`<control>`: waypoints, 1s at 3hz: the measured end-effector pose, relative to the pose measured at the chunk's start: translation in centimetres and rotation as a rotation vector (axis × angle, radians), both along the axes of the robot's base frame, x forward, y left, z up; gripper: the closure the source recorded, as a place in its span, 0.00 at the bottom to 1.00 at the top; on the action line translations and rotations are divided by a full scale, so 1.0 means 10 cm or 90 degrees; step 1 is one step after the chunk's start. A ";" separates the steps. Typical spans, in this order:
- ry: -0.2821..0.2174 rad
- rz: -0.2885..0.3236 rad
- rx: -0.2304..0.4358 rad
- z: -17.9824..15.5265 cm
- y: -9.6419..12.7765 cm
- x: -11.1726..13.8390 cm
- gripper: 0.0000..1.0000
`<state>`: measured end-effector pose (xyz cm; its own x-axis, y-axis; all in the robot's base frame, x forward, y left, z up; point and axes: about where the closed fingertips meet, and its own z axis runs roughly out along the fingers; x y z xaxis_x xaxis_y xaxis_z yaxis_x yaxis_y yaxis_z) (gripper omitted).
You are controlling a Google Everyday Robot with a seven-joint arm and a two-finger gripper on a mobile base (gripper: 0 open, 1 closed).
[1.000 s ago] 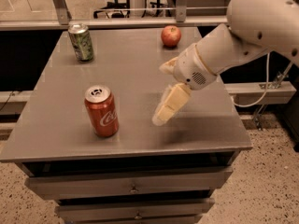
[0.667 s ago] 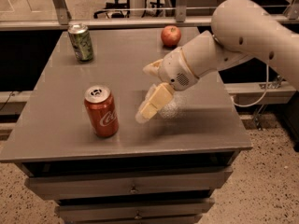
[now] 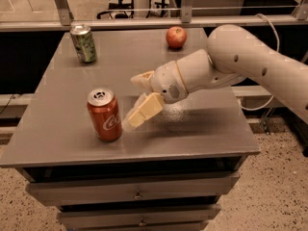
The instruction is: Pick coke can
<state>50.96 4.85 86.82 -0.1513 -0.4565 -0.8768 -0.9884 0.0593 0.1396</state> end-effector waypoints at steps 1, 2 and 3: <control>0.025 0.025 0.040 -0.06 0.21 -0.14 0.00; 0.036 0.048 0.067 -0.10 0.41 -0.26 0.15; 0.043 0.059 0.085 -0.10 0.52 -0.32 0.38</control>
Offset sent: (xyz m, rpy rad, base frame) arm -0.0386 0.0637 -0.0142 0.1610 0.0792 0.1153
